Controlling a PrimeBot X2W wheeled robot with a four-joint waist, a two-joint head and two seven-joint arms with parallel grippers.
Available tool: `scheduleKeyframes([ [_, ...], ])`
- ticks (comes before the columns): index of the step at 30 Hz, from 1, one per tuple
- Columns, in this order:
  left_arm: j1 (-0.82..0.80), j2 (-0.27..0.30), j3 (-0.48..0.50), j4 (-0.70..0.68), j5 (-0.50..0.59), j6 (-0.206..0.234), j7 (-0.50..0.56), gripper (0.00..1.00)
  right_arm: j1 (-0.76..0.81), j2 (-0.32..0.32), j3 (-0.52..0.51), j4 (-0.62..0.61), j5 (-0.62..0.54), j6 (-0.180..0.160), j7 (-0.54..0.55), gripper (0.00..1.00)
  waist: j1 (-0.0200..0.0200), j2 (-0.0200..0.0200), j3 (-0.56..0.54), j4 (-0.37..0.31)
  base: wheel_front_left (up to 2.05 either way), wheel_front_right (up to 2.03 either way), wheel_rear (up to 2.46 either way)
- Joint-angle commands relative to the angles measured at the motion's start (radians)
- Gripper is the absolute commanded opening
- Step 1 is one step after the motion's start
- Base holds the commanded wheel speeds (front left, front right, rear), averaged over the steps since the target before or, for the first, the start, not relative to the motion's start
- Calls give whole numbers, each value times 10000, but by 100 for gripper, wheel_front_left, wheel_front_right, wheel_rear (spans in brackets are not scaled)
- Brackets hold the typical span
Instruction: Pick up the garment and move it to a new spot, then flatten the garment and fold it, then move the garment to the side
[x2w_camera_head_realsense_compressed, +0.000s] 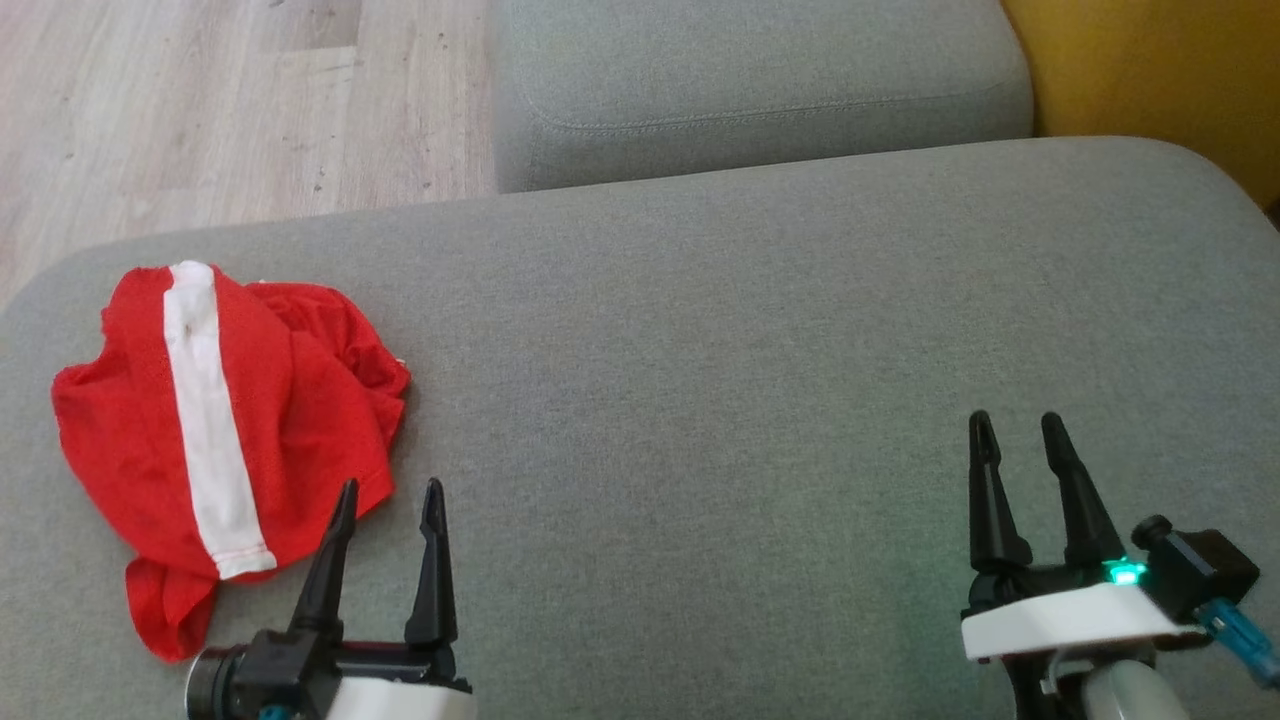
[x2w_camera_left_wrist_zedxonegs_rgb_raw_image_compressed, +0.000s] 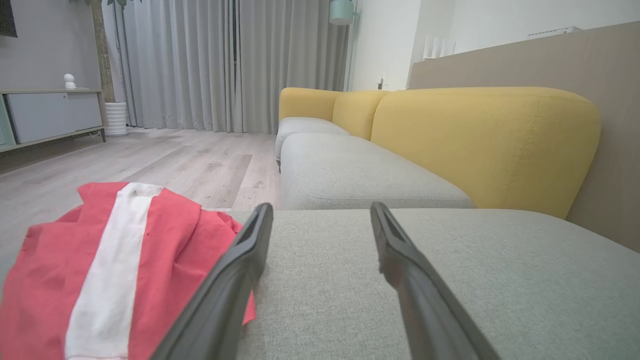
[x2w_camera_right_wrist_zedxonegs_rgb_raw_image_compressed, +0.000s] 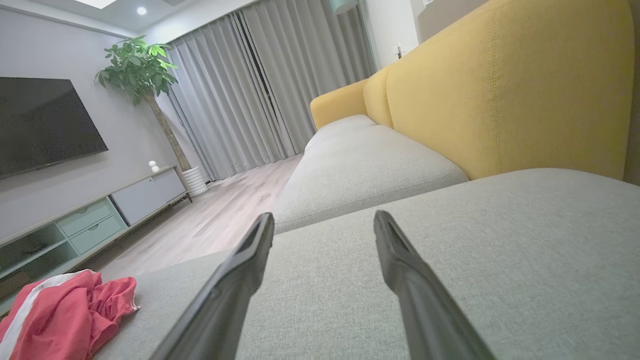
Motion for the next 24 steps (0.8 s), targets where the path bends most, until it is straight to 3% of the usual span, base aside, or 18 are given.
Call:
scheduleKeyframes([
  [1, -366, -57, 384, -211, 25, -76, -93, 100, -299, -87, 278, -209, 75, 77, -107, 100, 0, 0, 0, -6, 0, 0, 0],
  [14, -455, -81, 353, -100, -199, -23, -93, 100, -368, -87, 283, -64, 70, 77, -107, 100, 0, 0, -5, 69, 0, 0, 0],
  [24, -414, -82, 457, -27, -172, 149, -93, 100, -306, -87, 663, 27, 151, 77, -107, 100, 0, 0, -158, 799, 0, 0, 0],
])
